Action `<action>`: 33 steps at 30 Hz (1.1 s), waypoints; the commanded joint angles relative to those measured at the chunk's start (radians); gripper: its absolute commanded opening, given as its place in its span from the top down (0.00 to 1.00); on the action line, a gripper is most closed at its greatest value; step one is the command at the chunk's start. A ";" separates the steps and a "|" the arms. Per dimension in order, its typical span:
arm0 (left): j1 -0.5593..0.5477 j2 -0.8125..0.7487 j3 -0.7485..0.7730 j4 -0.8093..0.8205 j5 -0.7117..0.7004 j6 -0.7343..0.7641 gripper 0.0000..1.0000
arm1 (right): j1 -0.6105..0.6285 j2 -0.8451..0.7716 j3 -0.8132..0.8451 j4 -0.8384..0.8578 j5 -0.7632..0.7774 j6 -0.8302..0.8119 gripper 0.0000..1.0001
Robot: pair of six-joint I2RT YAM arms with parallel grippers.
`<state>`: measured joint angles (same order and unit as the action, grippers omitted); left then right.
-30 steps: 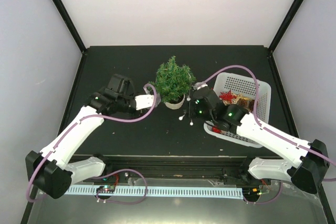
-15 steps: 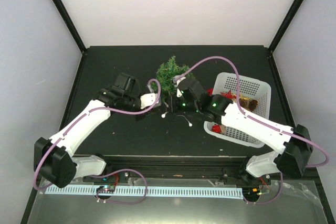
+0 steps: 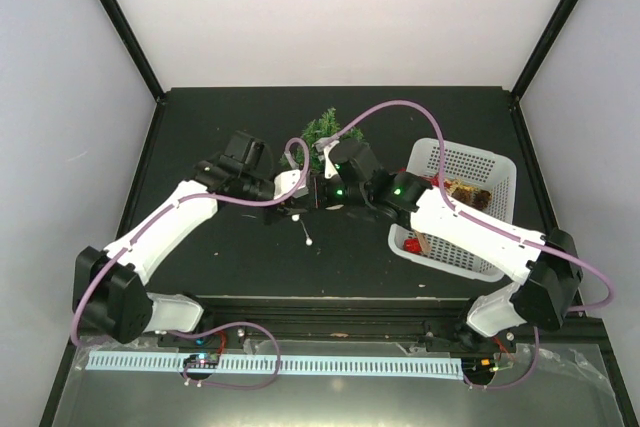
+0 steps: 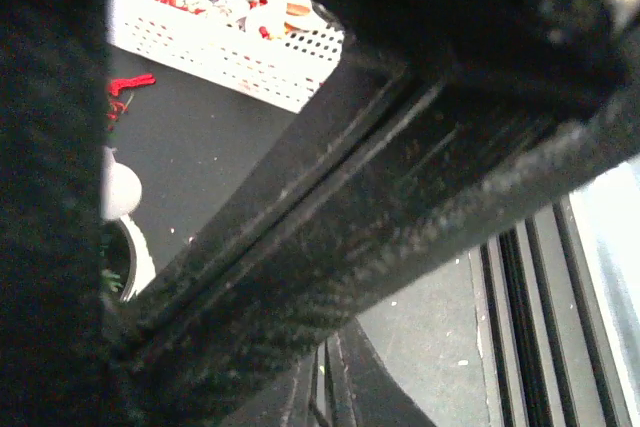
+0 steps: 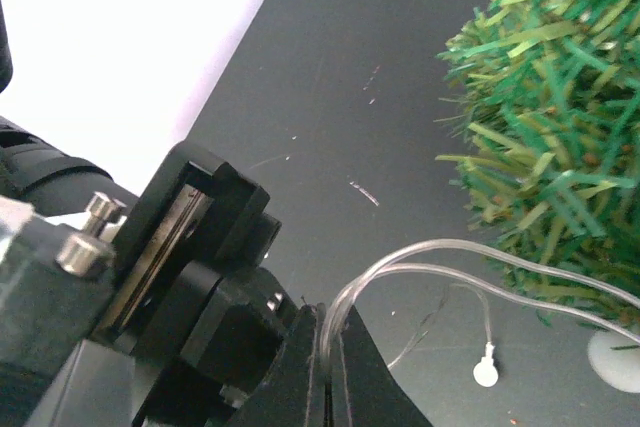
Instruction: Decorate the small christmas tree
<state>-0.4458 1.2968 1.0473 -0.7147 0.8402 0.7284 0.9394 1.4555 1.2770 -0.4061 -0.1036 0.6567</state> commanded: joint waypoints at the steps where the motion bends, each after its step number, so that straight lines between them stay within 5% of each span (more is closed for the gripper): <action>1: -0.005 0.056 0.078 0.011 0.068 -0.020 0.97 | 0.010 0.011 0.026 0.027 -0.033 0.001 0.99; 10: 0.000 0.002 0.054 -0.008 0.002 -0.001 0.99 | 0.010 -0.007 0.020 0.018 -0.013 -0.006 0.97; 24: 0.018 -0.124 -0.011 -0.074 -0.132 0.044 0.99 | 0.010 -0.136 0.025 -0.026 0.051 -0.050 0.58; 33: 0.052 -0.098 0.001 -0.048 -0.096 0.011 0.99 | 0.009 -0.127 0.028 -0.031 0.007 -0.052 0.58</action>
<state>-0.4004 1.1877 1.0374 -0.7727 0.7166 0.7525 0.9428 1.3155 1.2816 -0.4309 -0.0711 0.6083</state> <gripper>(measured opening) 0.020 0.422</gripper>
